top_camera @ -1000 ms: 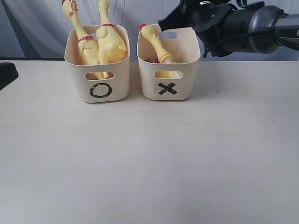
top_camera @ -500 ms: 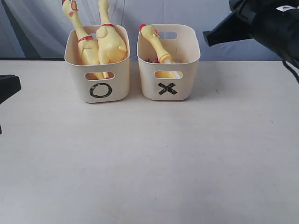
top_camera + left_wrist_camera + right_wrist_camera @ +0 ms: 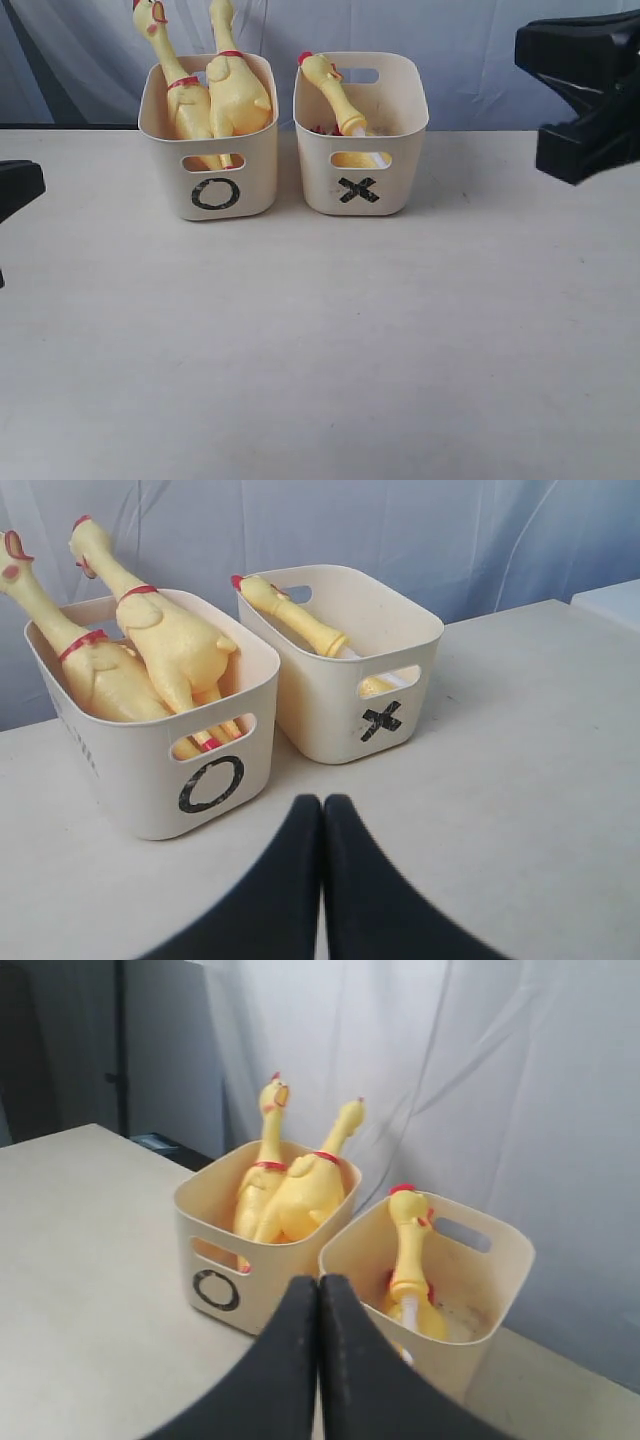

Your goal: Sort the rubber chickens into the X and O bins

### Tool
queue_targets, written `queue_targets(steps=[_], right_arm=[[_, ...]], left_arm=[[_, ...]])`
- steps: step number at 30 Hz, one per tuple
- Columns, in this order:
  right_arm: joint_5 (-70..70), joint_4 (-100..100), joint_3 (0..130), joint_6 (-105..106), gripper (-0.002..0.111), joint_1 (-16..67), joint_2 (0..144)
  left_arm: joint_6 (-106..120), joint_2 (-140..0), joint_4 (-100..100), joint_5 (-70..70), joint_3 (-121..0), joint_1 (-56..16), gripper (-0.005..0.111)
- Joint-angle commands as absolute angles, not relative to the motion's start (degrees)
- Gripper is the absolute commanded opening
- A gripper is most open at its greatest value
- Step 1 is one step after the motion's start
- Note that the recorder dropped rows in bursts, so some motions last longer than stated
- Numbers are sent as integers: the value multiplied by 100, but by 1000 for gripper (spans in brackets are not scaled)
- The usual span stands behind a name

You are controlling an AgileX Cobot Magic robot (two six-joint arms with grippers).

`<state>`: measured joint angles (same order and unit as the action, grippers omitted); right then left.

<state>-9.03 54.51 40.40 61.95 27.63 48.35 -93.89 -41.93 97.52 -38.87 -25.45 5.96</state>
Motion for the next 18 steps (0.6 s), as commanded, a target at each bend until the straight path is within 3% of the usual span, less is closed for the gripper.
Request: queue_targets(steps=[1,12,18], right_arm=[[-1393,5449,4007,6163,-1,2742,4450],[-1352,5465,3996,6163,-1,2799,4230],[-1869,5465,3998,6163,-1,2148,3441]], left_arm=[[-9373,-4147,9739,-3903,-2510,617,0],[-9373,-3024,9752,-3915,-2510,617,0],[-9373,-1841,9752,-3932,-2510,626,0]])
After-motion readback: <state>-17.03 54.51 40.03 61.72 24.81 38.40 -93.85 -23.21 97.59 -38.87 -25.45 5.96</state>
